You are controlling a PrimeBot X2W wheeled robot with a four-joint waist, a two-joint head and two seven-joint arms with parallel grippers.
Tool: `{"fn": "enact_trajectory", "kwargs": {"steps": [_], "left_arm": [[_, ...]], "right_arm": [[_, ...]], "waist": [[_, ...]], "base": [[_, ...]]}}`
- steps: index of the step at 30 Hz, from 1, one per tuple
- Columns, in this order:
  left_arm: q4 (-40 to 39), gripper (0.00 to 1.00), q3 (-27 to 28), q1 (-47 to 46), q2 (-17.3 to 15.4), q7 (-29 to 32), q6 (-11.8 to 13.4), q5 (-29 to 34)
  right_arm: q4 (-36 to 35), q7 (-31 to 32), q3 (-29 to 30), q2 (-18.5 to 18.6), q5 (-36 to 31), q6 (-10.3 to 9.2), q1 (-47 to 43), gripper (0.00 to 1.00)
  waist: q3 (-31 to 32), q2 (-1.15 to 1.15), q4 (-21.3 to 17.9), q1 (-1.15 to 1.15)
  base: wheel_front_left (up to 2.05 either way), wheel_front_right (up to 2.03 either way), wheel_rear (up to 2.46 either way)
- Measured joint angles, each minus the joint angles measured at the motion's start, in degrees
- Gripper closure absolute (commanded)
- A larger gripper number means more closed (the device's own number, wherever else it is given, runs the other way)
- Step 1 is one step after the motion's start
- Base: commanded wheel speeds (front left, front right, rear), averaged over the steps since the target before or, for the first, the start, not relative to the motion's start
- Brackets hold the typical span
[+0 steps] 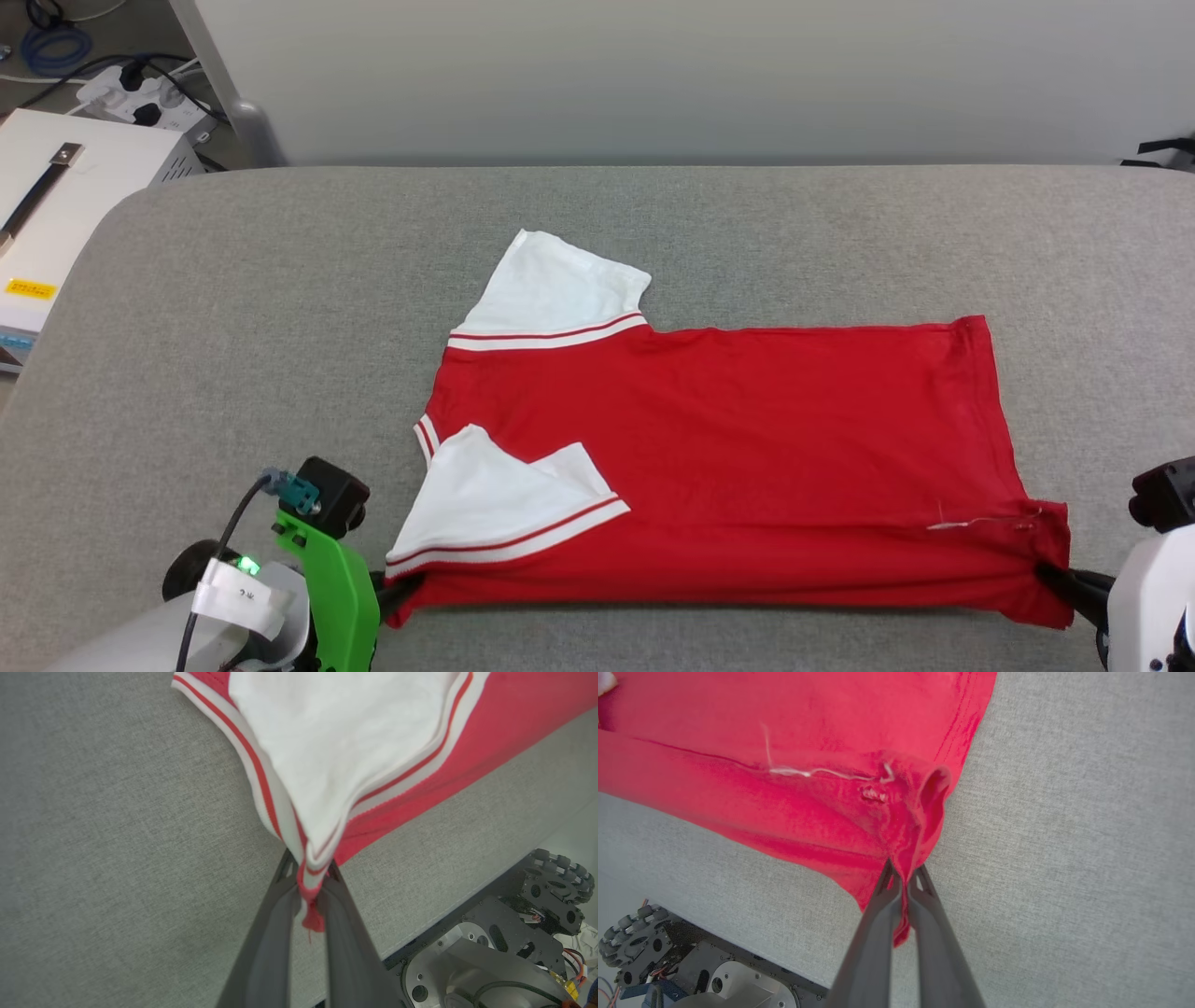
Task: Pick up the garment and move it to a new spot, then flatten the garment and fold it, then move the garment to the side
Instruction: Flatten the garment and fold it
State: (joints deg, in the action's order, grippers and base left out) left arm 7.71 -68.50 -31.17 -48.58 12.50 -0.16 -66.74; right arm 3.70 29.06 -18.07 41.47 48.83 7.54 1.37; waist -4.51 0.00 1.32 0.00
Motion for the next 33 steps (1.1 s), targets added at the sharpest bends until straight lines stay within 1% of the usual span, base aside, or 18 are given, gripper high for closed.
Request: {"fn": "enact_trajectory", "kwargs": {"steps": [5, 9, 13, 16, 17, 18, 21, 24, 27, 31, 33], "left_arm": [[1.5, 1.00, -0.5, 1.9, 1.1, -1.1, 0.2, -0.9], [5.0, 1.00, -0.5, 2.1, 3.4, -1.4, -0.1, -1.3], [9.8, 1.00, -0.9, 2.2, 5.8, -1.4, -1.5, -1.7], [12.9, 1.00, -0.7, 2.2, 7.0, -2.4, -2.4, -1.9], [13.9, 0.91, -0.7, 2.2, 7.4, -2.8, -2.7, -1.9], [14.4, 0.00, -0.5, 2.3, 7.7, -3.6, -2.9, -2.1], [15.5, 0.00, 0.5, 3.0, 7.8, -7.8, -2.9, -2.2], [15.2, 0.00, 0.9, 3.4, 6.7, -11.0, -2.3, -0.8], [12.6, 0.00, 1.7, 3.6, 5.1, -13.7, -1.3, 0.8], [8.5, 0.00, 3.7, 3.2, 3.1, -17.4, 2.1, 2.9], [7.0, 0.00, 4.8, 2.5, 2.7, -18.9, 3.7, 3.9]], "right_arm": [[1.4, 2.2, 1.5, -3.2, 0.3, 0.00, -2.1, 1.00], [4.6, 2.6, 1.8, -5.3, 0.2, -0.01, -2.0, 1.00], [8.8, 1.8, 1.3, -7.4, -0.8, 0.00, -0.4, 1.00], [10.9, -0.2, 0.4, -8.2, -1.5, 0.00, 0.7, 0.99], [11.4, -1.3, 0.2, -8.4, -1.5, 0.00, 0.9, 0.58], [11.9, -2.5, 0.1, -8.7, -1.4, 0.00, 1.0, 0.00], [12.0, -6.9, 0.1, -9.4, -1.2, -0.01, 1.0, 0.00], [10.6, -10.9, 1.0, -8.7, -1.4, -0.01, 1.0, 0.00], [7.8, -14.2, 2.9, -7.9, -2.3, -0.01, 0.2, 0.00], [3.7, -20.2, 8.1, -8.3, -5.5, -0.02, -0.8, 0.00], [1.9, -23.0, 11.1, -9.4, -8.0, -0.01, -0.7, 0.00]], "waist": [[-0.6, 0.00, -0.1, 0.00], [-1.7, 0.00, -0.1, 0.00], [-2.8, 0.00, 0.0, 0.00], [-2.9, 0.00, 0.1, 0.00], [-2.7, 0.00, 0.1, 0.00], [-2.4, 0.00, 0.1, 0.00], [-1.5, 0.00, 0.1, 0.00], [-0.4, 0.00, 0.1, 0.00], [0.6, 0.00, 0.4, 0.00], [1.5, 0.00, 0.9, 0.00], [1.7, 0.00, 0.9, 0.00]], "base": [[0.00, 0.00, 0.00], [0.00, 0.00, 0.00], [0.00, 0.00, 0.00], [0.00, 0.00, 0.00], [0.00, 0.00, 0.00], [0.00, 0.00, 0.00], [0.00, 0.00, 0.00], [0.00, 0.00, 0.00], [0.00, 0.00, 0.00], [0.00, 0.00, 0.00], [0.00, 0.00, 0.00]]}}
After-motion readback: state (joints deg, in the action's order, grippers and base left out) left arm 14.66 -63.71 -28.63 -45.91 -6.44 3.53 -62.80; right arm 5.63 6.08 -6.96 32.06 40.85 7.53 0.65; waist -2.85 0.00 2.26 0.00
